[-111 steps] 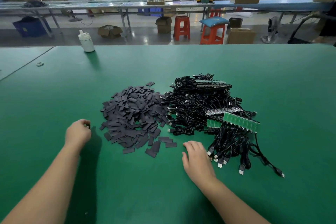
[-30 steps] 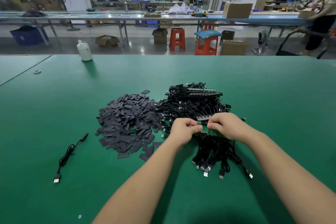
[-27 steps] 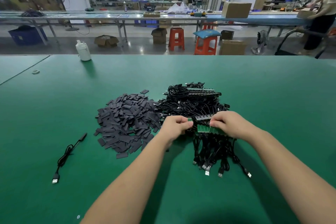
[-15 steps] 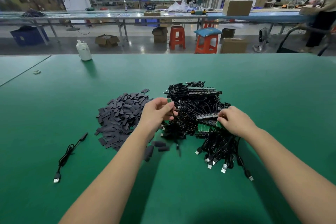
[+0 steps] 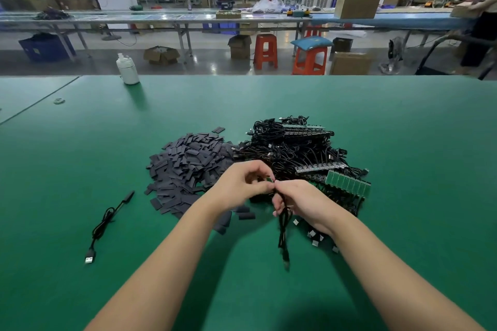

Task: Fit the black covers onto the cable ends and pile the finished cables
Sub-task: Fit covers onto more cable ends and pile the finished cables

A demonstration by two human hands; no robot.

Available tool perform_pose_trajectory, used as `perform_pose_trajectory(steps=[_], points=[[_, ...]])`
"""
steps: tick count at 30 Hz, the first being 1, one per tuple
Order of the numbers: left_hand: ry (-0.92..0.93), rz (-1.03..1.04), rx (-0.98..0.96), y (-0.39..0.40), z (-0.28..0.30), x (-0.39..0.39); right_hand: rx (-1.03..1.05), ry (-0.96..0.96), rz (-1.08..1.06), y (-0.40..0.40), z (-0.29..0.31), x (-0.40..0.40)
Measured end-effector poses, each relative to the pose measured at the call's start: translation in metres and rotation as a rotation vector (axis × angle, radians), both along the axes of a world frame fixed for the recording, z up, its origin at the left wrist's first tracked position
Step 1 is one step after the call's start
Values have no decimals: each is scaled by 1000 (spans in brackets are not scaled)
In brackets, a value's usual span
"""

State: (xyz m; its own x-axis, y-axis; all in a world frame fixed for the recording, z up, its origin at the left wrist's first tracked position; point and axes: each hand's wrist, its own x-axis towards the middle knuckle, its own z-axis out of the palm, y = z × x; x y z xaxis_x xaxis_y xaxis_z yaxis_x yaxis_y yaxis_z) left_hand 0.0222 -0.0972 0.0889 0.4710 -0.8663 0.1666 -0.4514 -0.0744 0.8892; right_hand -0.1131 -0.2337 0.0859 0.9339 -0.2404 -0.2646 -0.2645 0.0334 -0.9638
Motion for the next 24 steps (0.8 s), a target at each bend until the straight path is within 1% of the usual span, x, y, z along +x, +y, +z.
perform_pose_trajectory(steps=[2,5,7,9,11,12,13,14,17,20,24], points=[[-129,34,48,5,-8,5,-33,-2,1,-1,-6,-1],[-302,21,124,11,-17,10,-224,41,-7,2,-12,1],[-320,-7,201,14,-25,12,-354,107,-25,4,-20,7],[-277,6,301,19,-36,15,-485,191,-19,7,-30,12],[-275,81,406,26,-49,21,-610,266,-5,12,-42,14],[-296,125,450,30,-56,24,-629,283,-4,15,-48,14],[-317,161,487,36,-63,26,-595,283,-12,20,-54,14],[-326,190,517,42,-70,29,-516,268,-24,24,-60,14],[-269,259,553,64,-88,37,-306,215,-38,33,-73,13],[-235,257,594,82,-99,41,-188,207,-41,37,-84,14],[-285,260,635,87,-106,39,1,161,-107,33,-95,10]])
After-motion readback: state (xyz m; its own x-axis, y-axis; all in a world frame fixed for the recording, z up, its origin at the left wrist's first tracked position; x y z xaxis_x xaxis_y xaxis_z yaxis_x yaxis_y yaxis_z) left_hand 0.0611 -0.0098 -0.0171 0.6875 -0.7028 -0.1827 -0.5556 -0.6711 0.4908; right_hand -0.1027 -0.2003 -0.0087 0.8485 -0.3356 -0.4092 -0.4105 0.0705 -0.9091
